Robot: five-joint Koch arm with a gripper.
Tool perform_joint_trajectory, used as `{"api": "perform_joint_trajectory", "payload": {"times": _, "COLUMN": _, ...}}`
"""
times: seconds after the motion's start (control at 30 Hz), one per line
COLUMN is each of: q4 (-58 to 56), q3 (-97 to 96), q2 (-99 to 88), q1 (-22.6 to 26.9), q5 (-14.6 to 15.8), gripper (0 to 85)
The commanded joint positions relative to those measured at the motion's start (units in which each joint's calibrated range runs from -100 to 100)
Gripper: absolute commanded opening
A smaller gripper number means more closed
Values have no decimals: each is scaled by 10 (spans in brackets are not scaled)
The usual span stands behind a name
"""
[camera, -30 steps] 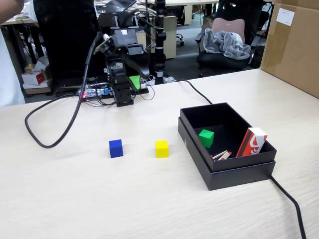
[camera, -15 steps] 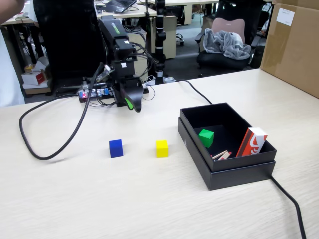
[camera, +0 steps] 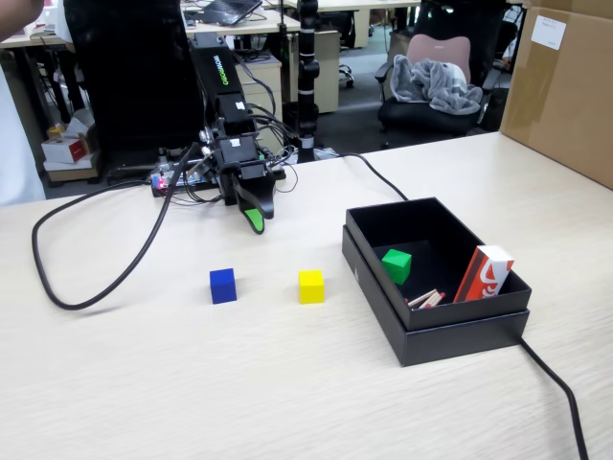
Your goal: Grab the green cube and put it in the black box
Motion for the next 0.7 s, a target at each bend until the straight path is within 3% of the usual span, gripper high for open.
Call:
{"api": "perform_joint_trajectory", "payload": {"times": 0.0, "q4": -22, "q3": -34, "q2": 3, "q1": -4, "q5": -3, "gripper": 477}}
{"api": "perform_joint_trajectory", "payload": {"times": 0.67, "q4": -22, "q3": -33, "q2": 3, "q1": -7, "q5": -3, "gripper": 488}}
